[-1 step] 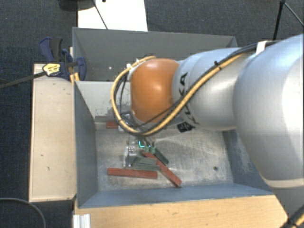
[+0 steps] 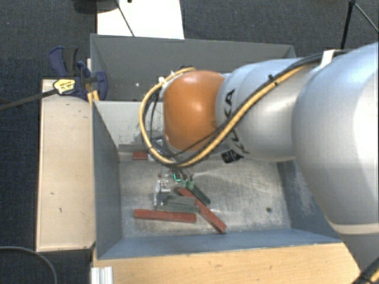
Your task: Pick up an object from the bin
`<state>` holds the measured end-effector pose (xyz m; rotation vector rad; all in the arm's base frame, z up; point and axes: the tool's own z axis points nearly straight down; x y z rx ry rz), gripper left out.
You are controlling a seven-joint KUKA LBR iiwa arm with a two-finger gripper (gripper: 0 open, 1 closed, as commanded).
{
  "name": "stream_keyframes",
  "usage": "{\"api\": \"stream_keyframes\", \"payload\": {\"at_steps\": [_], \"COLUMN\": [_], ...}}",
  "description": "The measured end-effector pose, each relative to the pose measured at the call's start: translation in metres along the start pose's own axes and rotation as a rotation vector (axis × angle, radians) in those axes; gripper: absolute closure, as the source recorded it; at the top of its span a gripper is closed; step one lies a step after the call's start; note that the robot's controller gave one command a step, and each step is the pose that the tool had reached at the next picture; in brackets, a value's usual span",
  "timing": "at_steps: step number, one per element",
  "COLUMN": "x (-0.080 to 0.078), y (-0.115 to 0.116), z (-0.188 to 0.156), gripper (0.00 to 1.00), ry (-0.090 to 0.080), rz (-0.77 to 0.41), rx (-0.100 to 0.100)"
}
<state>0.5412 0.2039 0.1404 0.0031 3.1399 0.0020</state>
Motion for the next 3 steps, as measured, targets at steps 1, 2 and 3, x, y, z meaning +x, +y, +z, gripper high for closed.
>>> {"api": "stream_keyframes", "payload": {"at_steps": [1,2,3], "x": [0.042,0.042,0.039], "y": [-0.003,-0.003,0.009], "z": [0.068,0.068,-0.105], "gripper": [1.0,1.0,1.0], "ry": [-0.007,-0.007,-0.007], "rz": [-0.029,-0.027,-0.116], "rx": [-0.003,-0.003,-0.002]}}
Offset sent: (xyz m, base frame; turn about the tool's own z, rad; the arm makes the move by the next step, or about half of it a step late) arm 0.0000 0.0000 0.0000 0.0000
